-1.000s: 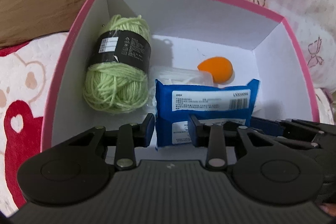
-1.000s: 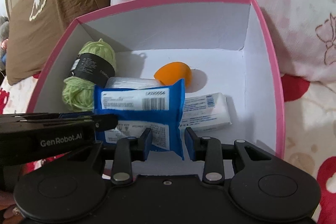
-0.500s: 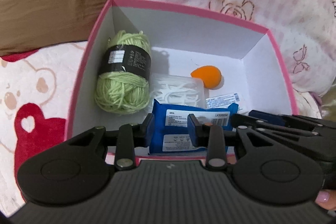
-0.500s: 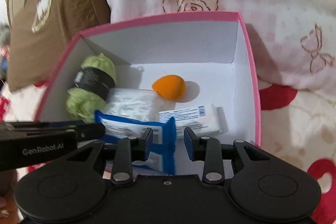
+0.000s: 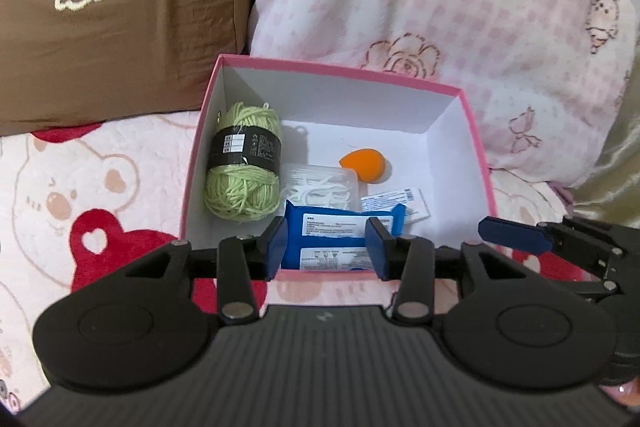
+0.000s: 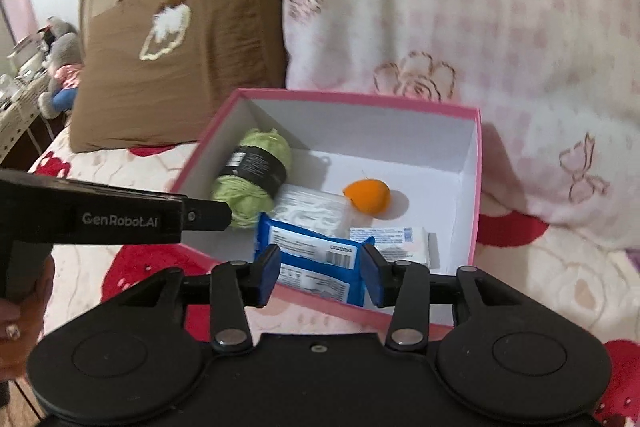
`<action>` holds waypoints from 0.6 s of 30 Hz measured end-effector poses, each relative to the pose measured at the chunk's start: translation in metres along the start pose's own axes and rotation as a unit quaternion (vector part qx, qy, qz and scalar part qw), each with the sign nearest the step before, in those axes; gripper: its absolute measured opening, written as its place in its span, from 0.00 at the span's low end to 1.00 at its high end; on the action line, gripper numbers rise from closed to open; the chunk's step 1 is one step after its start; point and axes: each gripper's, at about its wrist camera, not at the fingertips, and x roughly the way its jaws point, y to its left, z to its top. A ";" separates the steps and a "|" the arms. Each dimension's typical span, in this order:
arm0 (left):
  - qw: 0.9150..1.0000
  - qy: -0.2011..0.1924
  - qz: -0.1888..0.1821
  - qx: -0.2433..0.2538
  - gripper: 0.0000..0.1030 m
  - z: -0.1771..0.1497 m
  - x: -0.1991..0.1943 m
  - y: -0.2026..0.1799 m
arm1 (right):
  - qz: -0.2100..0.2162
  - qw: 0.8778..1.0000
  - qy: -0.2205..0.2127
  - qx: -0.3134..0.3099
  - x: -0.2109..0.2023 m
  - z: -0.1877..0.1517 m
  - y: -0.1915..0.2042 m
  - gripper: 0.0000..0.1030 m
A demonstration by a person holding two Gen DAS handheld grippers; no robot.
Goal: Organize objects
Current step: 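Lower the wipes pack into the box and open the left gripper, then withdraw the left gripper from the box toward the purple plush doll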
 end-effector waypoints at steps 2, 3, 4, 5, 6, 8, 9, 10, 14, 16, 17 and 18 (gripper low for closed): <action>1.000 -0.004 0.001 0.005 0.48 0.001 -0.013 -0.002 | 0.003 1.000 0.004 -0.011 -0.010 0.002 0.002 0.60; 1.000 -0.006 0.003 0.007 0.52 0.001 -0.020 -0.004 | 0.001 1.000 0.006 -0.017 -0.015 0.003 0.003 0.64; 1.000 -0.007 0.004 0.009 0.54 0.001 -0.026 -0.005 | -0.003 1.000 0.005 -0.023 -0.021 0.003 0.004 0.66; 1.000 -0.007 0.004 0.011 0.59 0.001 -0.031 -0.006 | -0.005 1.000 0.004 -0.031 -0.026 0.003 0.005 0.67; 1.000 -0.006 0.004 0.013 0.62 0.001 -0.036 -0.008 | -0.005 0.999 0.003 -0.036 -0.032 0.003 0.006 0.69; 1.000 -0.005 0.003 0.022 0.70 -0.002 -0.047 -0.011 | 0.001 0.999 0.003 -0.041 -0.041 0.002 0.007 0.77; 1.000 -0.010 0.008 0.023 0.76 -0.004 -0.053 -0.013 | 0.003 0.999 0.001 -0.042 -0.046 0.001 0.008 0.83; 0.999 -0.021 0.025 0.024 0.78 -0.007 -0.059 -0.014 | 0.002 0.999 -0.003 -0.044 -0.051 -0.001 0.008 0.87; 0.998 -0.026 0.051 0.038 0.88 -0.015 -0.076 -0.021 | -0.014 0.998 -0.032 -0.048 -0.059 -0.010 0.012 0.95; 0.998 -0.027 0.039 0.035 0.91 -0.019 -0.085 -0.021 | -0.015 0.999 -0.027 -0.040 -0.059 -0.014 0.013 0.95; 0.998 -0.030 0.038 0.035 0.95 -0.022 -0.090 -0.021 | -0.014 0.999 -0.027 -0.034 -0.061 -0.016 0.013 0.95; 0.998 -0.033 0.042 0.037 0.96 -0.025 -0.094 -0.022 | -0.011 0.999 -0.028 -0.033 -0.064 -0.019 0.014 0.95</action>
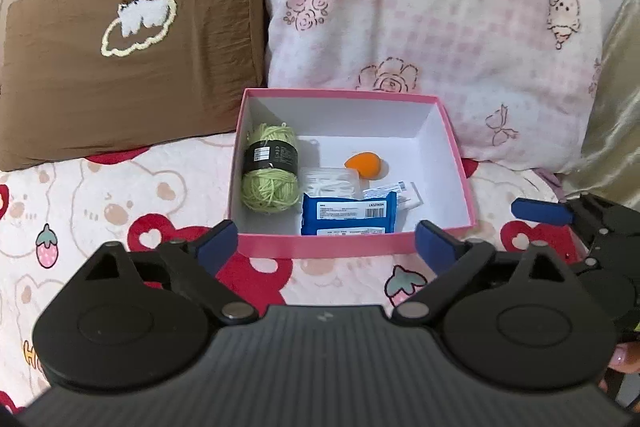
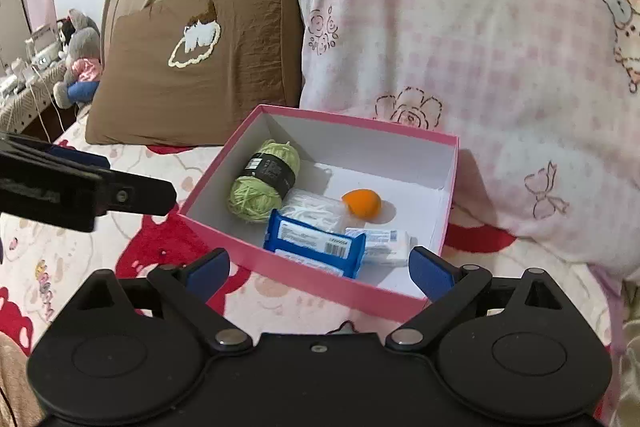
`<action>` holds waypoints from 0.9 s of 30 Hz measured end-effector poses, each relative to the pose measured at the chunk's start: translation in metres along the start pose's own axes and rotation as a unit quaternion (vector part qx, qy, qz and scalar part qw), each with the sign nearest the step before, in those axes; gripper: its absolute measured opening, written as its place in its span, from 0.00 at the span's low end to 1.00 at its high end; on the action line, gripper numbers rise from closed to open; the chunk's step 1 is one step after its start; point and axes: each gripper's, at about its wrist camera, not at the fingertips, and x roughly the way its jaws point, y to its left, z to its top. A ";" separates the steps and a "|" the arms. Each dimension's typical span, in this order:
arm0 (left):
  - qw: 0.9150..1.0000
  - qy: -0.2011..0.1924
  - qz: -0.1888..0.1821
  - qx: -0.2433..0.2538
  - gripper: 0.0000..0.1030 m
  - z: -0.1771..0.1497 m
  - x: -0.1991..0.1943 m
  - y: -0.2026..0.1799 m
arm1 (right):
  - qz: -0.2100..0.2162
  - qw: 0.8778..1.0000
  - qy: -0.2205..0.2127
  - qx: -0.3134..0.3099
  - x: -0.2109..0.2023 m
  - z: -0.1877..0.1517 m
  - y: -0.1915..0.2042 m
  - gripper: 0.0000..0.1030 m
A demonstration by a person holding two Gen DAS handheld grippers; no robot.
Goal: Organize objects
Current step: 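Withdraw the left gripper from the box toward the purple plush doll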
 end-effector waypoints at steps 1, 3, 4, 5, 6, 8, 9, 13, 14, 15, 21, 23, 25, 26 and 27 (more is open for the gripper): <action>1.000 0.001 0.005 0.004 0.96 -0.003 -0.004 -0.001 | 0.006 1.000 0.000 -0.002 -0.004 -0.002 0.001 0.95; 1.000 0.008 0.007 0.017 0.96 -0.009 -0.009 -0.006 | 0.010 1.000 0.000 -0.010 -0.012 -0.005 0.005 0.95; 1.000 0.010 0.004 0.023 0.96 -0.012 -0.012 -0.007 | 0.009 1.000 0.000 -0.014 -0.017 -0.007 0.007 0.95; 1.000 0.011 0.002 0.027 0.96 -0.014 -0.015 -0.009 | 0.009 1.000 -0.002 -0.021 -0.023 -0.008 0.009 0.95; 0.999 0.013 0.000 0.029 0.96 -0.017 -0.018 -0.009 | 0.011 1.000 -0.004 -0.029 -0.030 -0.010 0.011 0.95; 0.999 0.019 -0.011 0.028 0.97 -0.022 -0.024 -0.010 | 0.023 0.999 -0.008 -0.042 -0.044 -0.012 0.014 0.95; 0.999 0.024 -0.019 0.023 0.97 -0.025 -0.028 -0.009 | 0.028 0.998 -0.009 -0.047 -0.051 -0.013 0.016 0.95; 0.998 0.031 -0.049 0.019 0.98 -0.036 -0.043 -0.008 | 0.042 0.997 -0.012 -0.066 -0.079 -0.018 0.020 0.96; 0.998 0.032 -0.055 0.019 0.99 -0.038 -0.047 -0.008 | 0.043 0.996 -0.013 -0.073 -0.086 -0.020 0.020 0.96; 0.997 0.034 -0.060 0.017 0.99 -0.041 -0.050 -0.008 | 0.043 0.996 -0.014 -0.080 -0.093 -0.022 0.021 0.96; 0.996 0.050 -0.069 0.011 0.99 -0.055 -0.063 -0.008 | 0.051 0.992 -0.008 -0.116 -0.121 -0.037 0.018 0.96; 0.996 0.049 -0.067 0.017 0.99 -0.061 -0.066 -0.010 | 0.047 0.990 -0.007 -0.136 -0.127 -0.045 0.019 0.96; 0.996 0.053 -0.063 0.027 0.99 -0.068 -0.066 -0.013 | 0.046 0.989 -0.002 -0.144 -0.129 -0.052 0.018 0.96; 0.996 0.055 -0.062 0.029 0.99 -0.071 -0.066 -0.014 | 0.047 0.988 0.002 -0.145 -0.130 -0.056 0.018 0.96; 0.996 0.059 -0.062 0.033 0.99 -0.074 -0.065 -0.015 | 0.049 0.988 0.006 -0.145 -0.130 -0.060 0.017 0.96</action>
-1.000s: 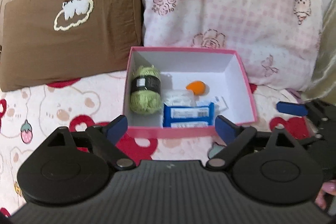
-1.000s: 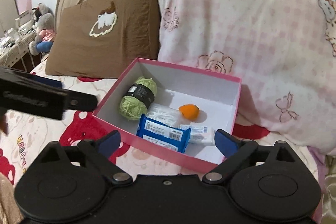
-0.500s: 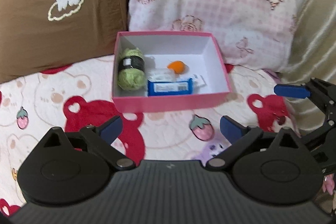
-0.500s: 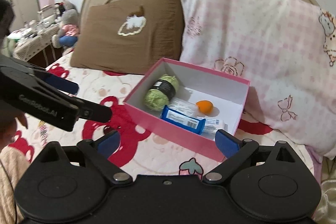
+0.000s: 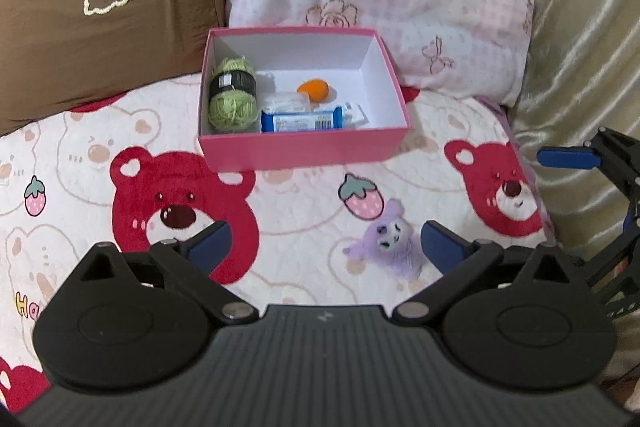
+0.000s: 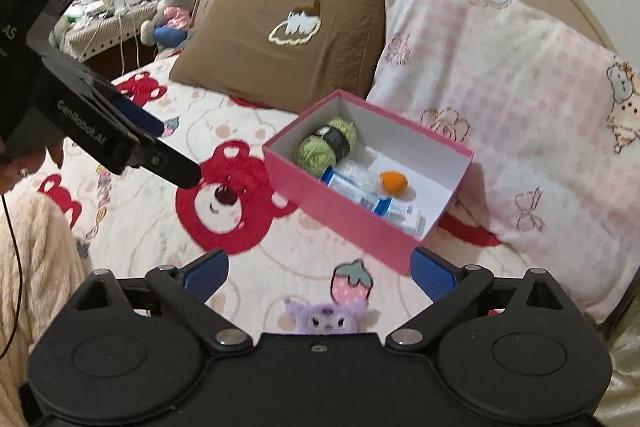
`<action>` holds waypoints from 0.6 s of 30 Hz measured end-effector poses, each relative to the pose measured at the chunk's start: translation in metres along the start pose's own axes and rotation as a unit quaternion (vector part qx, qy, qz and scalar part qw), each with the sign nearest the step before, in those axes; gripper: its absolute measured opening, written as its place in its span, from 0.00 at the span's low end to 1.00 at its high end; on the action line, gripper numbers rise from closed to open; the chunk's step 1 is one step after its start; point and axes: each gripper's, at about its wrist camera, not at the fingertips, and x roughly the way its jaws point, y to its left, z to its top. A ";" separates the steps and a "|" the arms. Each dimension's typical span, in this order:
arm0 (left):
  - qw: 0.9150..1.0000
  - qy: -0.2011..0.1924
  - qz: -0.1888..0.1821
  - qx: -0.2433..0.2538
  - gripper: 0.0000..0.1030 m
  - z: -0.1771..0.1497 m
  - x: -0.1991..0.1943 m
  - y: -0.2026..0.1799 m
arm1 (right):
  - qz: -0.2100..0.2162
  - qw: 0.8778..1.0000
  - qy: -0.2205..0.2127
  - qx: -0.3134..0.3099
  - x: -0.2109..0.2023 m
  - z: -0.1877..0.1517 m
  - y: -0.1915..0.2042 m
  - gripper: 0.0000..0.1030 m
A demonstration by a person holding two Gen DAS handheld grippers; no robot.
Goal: Organize objects
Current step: 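Withdraw the left gripper from the box toward the purple plush doll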
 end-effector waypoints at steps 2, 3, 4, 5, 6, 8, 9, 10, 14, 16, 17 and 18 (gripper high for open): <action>1.000 0.011 0.000 0.009 0.99 -0.006 0.004 -0.003 | 0.002 1.000 0.006 0.004 0.000 -0.008 0.000 0.96; 1.000 0.016 0.001 0.010 0.99 -0.009 0.006 -0.005 | 0.003 1.000 0.008 0.008 0.000 -0.012 0.000 0.96; 1.000 0.021 -0.001 0.009 0.99 -0.013 0.008 -0.006 | 0.009 1.000 0.010 0.014 0.001 -0.016 -0.001 0.96; 1.000 0.025 -0.005 0.009 0.99 -0.015 0.010 -0.007 | 0.017 1.000 0.013 0.020 0.002 -0.020 -0.002 0.96; 1.000 0.029 -0.008 0.007 0.99 -0.018 0.011 -0.007 | 0.023 0.999 0.016 0.027 0.003 -0.024 -0.002 0.96; 0.999 0.031 -0.013 0.006 0.99 -0.023 0.014 -0.010 | 0.034 0.998 0.026 0.038 0.008 -0.033 -0.003 0.96; 0.999 0.031 -0.013 0.007 0.99 -0.026 0.015 -0.011 | 0.037 0.998 0.029 0.038 0.009 -0.037 -0.002 0.96; 0.999 0.029 -0.014 0.006 0.99 -0.029 0.017 -0.013 | 0.040 0.998 0.033 0.037 0.011 -0.041 -0.001 0.96; 0.999 0.033 -0.026 -0.012 0.99 -0.039 0.025 -0.013 | 0.045 0.998 0.048 0.017 0.018 -0.056 0.004 0.95; 0.999 0.031 -0.027 -0.018 0.99 -0.045 0.030 -0.014 | 0.043 0.998 0.050 0.005 0.021 -0.060 0.005 0.95; 0.999 0.031 -0.029 -0.019 0.99 -0.047 0.033 -0.014 | 0.046 0.998 0.051 0.002 0.022 -0.062 0.004 0.95; 0.999 0.029 -0.030 -0.023 0.99 -0.050 0.036 -0.015 | 0.051 0.997 0.052 0.000 0.024 -0.064 0.002 0.95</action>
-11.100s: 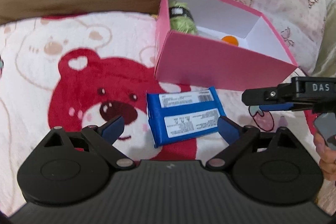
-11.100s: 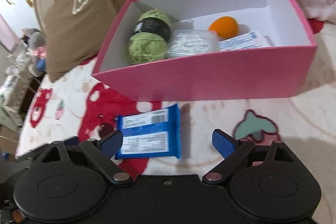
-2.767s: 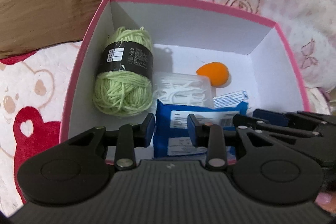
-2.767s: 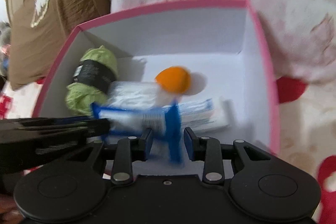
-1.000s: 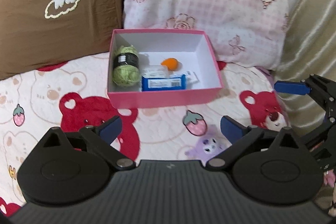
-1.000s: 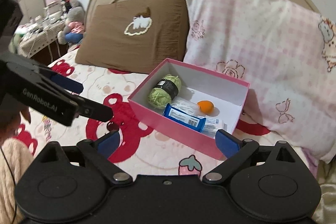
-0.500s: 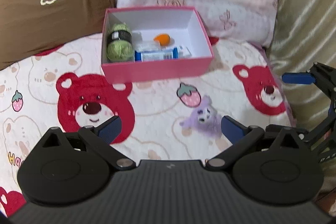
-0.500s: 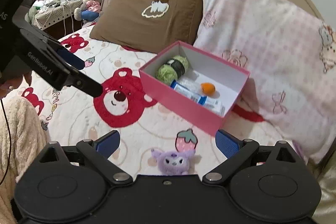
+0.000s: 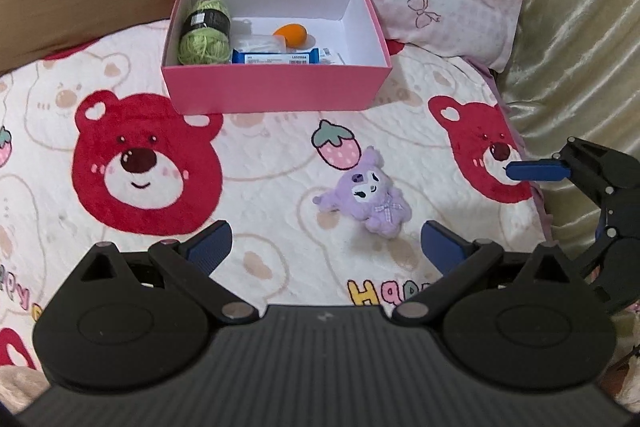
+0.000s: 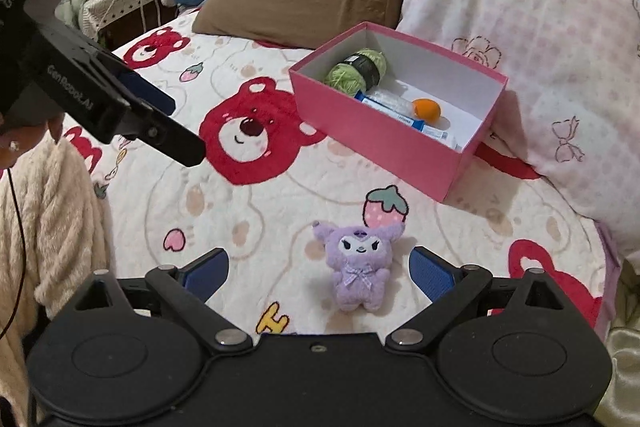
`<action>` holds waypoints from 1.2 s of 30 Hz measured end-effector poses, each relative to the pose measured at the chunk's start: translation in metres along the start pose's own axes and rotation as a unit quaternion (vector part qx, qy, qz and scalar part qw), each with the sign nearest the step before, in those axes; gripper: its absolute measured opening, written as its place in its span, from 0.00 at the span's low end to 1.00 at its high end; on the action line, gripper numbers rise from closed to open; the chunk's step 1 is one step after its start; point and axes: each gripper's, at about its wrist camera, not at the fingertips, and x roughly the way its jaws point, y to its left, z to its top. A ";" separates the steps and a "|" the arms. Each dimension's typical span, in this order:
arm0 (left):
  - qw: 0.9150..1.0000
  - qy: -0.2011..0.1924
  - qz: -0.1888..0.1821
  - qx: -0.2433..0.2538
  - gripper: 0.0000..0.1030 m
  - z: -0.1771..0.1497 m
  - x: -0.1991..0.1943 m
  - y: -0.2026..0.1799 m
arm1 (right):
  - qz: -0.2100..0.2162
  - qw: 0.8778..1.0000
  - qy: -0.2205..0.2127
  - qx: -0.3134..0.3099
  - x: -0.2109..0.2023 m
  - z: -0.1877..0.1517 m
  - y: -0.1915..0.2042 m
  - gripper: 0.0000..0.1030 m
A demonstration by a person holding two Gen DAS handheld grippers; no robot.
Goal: Organize objects
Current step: 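Withdraw the left gripper from the box toward the purple plush doll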
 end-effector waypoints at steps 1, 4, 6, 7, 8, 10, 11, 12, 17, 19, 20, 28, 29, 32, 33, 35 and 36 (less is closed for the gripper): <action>1.000 -0.002 -0.003 -0.002 0.99 -0.002 0.003 0.000 | 0.004 1.000 0.001 -0.001 0.002 -0.002 -0.002 0.95; 1.000 0.006 -0.010 -0.009 0.99 -0.008 0.016 -0.002 | 0.015 1.000 0.005 0.009 0.009 -0.006 -0.007 0.95; 1.000 0.014 -0.016 -0.009 0.99 -0.011 0.025 -0.004 | 0.026 0.999 0.010 0.022 0.016 -0.006 -0.008 0.95; 1.000 0.013 -0.018 -0.006 0.99 -0.012 0.029 -0.005 | 0.029 0.999 0.012 0.020 0.019 -0.006 -0.006 0.95; 1.000 0.011 -0.017 -0.004 0.99 -0.013 0.032 -0.007 | 0.029 0.999 0.013 0.012 0.022 -0.005 -0.003 0.95; 1.000 0.006 -0.016 -0.001 0.99 -0.015 0.039 -0.008 | 0.026 0.999 0.019 -0.006 0.029 -0.005 0.001 0.95; 1.000 0.005 -0.019 -0.002 0.99 -0.016 0.041 -0.009 | 0.023 0.999 0.024 -0.014 0.034 -0.005 0.002 0.95; 1.000 0.005 -0.024 -0.003 0.99 -0.017 0.045 -0.009 | 0.022 0.999 0.027 -0.019 0.038 -0.004 0.002 0.95; 1.000 -0.007 -0.017 0.002 0.99 -0.018 0.063 -0.013 | 0.030 0.998 0.041 -0.038 0.067 -0.003 -0.005 0.94; 1.000 -0.007 -0.020 -0.007 0.99 -0.017 0.071 -0.010 | 0.031 0.997 0.044 -0.048 0.078 -0.004 -0.007 0.93; 1.000 -0.007 -0.023 -0.013 0.99 -0.016 0.075 -0.008 | 0.031 0.997 0.046 -0.054 0.083 -0.004 -0.008 0.92; 0.999 -0.024 -0.032 -0.020 0.98 -0.018 0.102 -0.005 | 0.050 0.997 0.036 -0.054 0.117 -0.015 -0.012 0.92; 0.999 -0.024 -0.034 -0.021 0.98 -0.019 0.104 -0.004 | 0.049 0.997 0.041 -0.052 0.122 -0.015 -0.013 0.92; 0.998 -0.026 -0.043 -0.032 0.97 -0.022 0.114 0.001 | 0.029 0.996 0.047 -0.068 0.128 -0.016 -0.012 0.91; 0.998 -0.026 -0.048 -0.034 0.97 -0.022 0.117 0.001 | 0.029 0.996 0.045 -0.065 0.129 -0.017 -0.014 0.91; 0.997 -0.028 -0.055 -0.036 0.96 -0.025 0.123 0.002 | 0.036 0.997 0.050 -0.049 0.131 -0.017 -0.019 0.91; 0.997 -0.031 -0.058 -0.037 0.96 -0.027 0.127 0.002 | 0.036 0.997 0.049 -0.043 0.132 -0.017 -0.022 0.91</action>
